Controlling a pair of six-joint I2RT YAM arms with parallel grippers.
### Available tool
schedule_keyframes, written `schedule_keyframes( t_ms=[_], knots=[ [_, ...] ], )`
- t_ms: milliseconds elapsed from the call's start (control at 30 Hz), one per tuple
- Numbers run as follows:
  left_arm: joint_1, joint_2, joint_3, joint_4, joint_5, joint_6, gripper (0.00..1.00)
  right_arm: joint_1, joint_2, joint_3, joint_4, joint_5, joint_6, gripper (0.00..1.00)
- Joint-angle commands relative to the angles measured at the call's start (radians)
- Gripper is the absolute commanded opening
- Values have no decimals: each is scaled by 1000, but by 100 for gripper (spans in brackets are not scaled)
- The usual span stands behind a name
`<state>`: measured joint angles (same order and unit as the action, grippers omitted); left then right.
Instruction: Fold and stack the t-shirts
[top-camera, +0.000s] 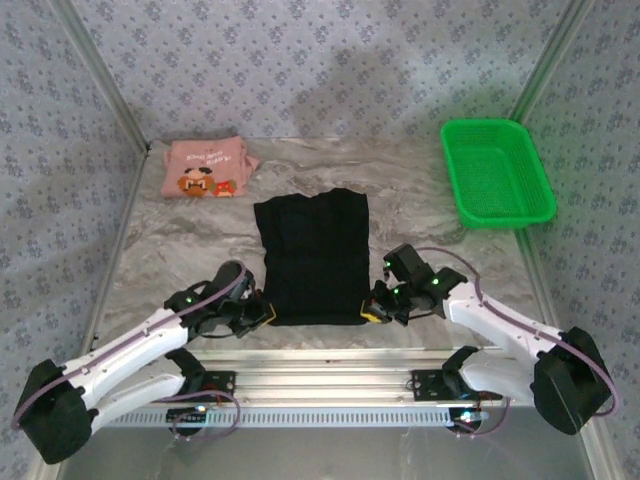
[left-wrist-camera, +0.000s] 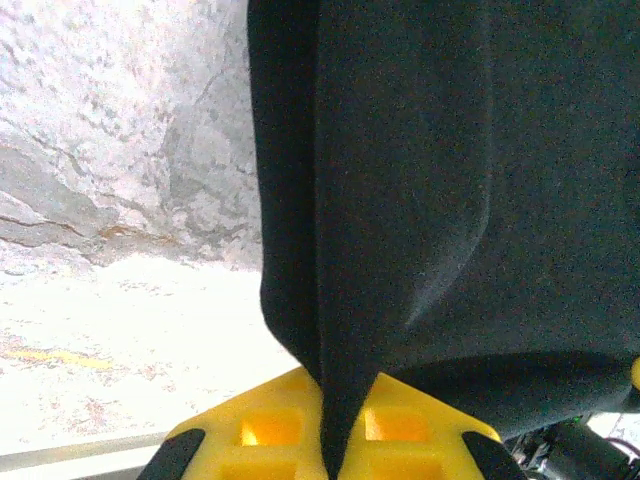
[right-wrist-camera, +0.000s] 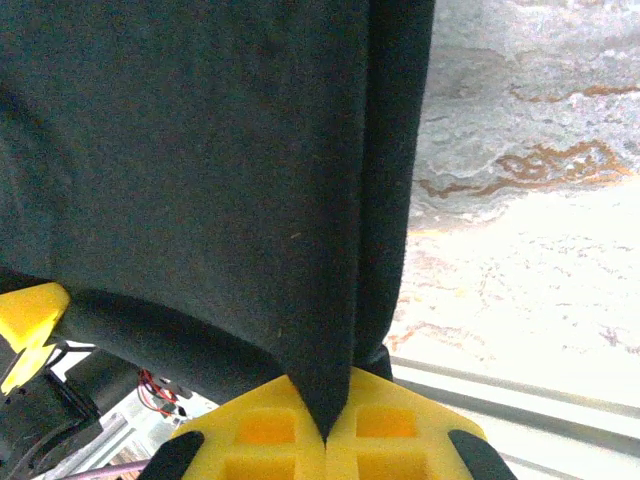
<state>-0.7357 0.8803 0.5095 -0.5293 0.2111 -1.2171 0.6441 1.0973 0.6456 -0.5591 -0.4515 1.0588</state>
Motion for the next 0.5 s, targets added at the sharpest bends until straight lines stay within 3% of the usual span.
schedule_keyframes(
  t_ms=[0, 200, 267, 467],
  knots=[
    [17, -27, 127, -142, -82, -24, 0, -5, 9, 117, -135, 59, -34, 0],
    [157, 10, 253, -190, -11, 54, 0, -79, 106, 331, -209, 34, -131, 0],
    [241, 59, 287, -173, 53, 96, 0, -118, 159, 385, -203, 16, -158, 0],
    [357, 263, 506, -168, 135, 240, 0, -212, 352, 610, -218, -29, -259, 0]
  ],
)
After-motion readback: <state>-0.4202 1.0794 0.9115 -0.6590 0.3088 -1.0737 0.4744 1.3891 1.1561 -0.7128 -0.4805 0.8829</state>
